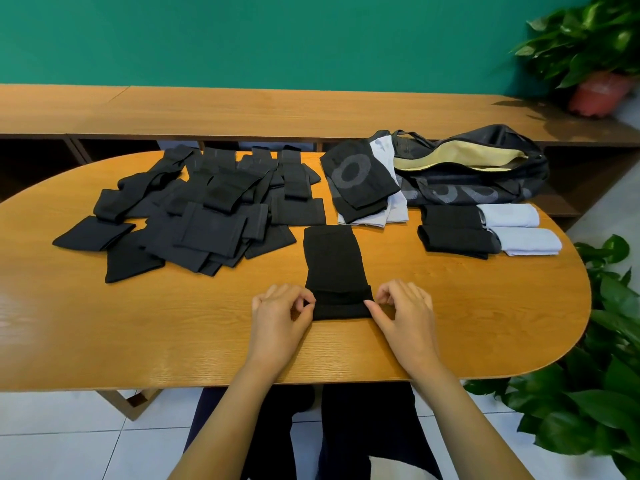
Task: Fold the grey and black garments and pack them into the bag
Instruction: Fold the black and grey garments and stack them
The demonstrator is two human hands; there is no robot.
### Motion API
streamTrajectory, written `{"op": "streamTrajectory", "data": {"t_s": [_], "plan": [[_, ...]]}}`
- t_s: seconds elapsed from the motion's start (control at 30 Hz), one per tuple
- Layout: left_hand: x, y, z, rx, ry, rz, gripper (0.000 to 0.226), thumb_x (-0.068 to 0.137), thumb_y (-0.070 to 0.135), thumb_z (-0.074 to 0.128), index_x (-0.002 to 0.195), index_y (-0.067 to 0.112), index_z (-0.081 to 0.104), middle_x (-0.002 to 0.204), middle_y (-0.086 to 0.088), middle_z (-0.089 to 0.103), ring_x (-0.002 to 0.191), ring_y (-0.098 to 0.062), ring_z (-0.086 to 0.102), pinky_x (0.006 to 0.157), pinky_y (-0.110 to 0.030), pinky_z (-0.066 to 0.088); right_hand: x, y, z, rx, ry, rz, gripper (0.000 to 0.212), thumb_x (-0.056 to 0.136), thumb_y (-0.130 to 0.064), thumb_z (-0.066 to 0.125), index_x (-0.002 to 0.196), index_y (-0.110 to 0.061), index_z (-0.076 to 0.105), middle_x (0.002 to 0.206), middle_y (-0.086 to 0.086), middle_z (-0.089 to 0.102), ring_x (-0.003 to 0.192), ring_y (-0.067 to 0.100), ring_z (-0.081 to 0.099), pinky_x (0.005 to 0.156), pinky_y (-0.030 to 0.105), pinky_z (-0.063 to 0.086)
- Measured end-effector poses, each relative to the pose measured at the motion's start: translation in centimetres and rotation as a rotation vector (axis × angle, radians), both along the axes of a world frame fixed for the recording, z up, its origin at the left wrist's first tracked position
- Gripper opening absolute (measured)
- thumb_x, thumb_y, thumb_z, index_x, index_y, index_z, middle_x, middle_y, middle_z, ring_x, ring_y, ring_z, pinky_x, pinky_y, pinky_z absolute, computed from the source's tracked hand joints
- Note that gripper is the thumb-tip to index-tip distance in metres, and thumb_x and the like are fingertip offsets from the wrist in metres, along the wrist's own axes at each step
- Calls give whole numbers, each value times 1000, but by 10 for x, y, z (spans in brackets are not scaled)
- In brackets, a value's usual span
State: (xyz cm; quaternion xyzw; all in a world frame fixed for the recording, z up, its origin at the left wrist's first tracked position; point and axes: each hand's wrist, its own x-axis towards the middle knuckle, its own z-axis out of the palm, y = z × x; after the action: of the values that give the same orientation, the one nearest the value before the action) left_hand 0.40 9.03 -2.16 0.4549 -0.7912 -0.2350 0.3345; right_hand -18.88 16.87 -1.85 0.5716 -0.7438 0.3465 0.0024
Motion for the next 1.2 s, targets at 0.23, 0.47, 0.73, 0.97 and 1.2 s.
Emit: {"op": "streamTrajectory", "data": {"t_s": [0.23, 0.47, 0.73, 0.97, 1.2], "plan": [[-1, -1, 0, -48, -123, -70, 27, 93, 11, 60, 112, 25, 73, 118, 17, 59, 109, -4, 42, 89, -25, 24, 1, -1, -3, 61, 204, 130, 31, 88, -12, 68, 116, -25, 70, 120, -9, 66, 117, 13, 48, 99, 35, 36], [-2, 0, 6, 5, -202, -73, 42, 85, 50, 65, 125, 36, 62, 126, 27, 50, 116, 2, 33, 91, -22, 17, 0, -3, 1, 197, 102, 95, 33, 100, -30, 48, 132, -33, 57, 135, -17, 56, 127, 5, 39, 104, 26, 20], [-2, 0, 5, 9, -158, -49, 36, 93, 23, 58, 128, 32, 61, 128, 22, 54, 115, 2, 36, 93, -21, 17, -2, -1, 3, 251, 35, 163, 50, 93, -54, 51, 141, -39, 44, 137, -26, 42, 130, -1, 27, 106, 23, 15], [0, 0, 6, 45, -70, -52, 30, 94, 33, 59, 123, 35, 61, 111, 24, 58, 108, 3, 39, 93, -24, 21, -7, 0, -6, 180, -99, 85, 36, 92, -22, 62, 125, -37, 59, 121, -17, 52, 120, 7, 41, 97, 25, 31], [0, 1, 5, 12, -55, -48, 16, 90, 29, 65, 107, 31, 68, 105, 25, 60, 107, -1, 44, 92, -29, 27, -7, -1, -4, 184, -108, 86, 24, 98, -30, 51, 120, -35, 59, 114, -18, 51, 118, 7, 42, 95, 25, 31]]}}
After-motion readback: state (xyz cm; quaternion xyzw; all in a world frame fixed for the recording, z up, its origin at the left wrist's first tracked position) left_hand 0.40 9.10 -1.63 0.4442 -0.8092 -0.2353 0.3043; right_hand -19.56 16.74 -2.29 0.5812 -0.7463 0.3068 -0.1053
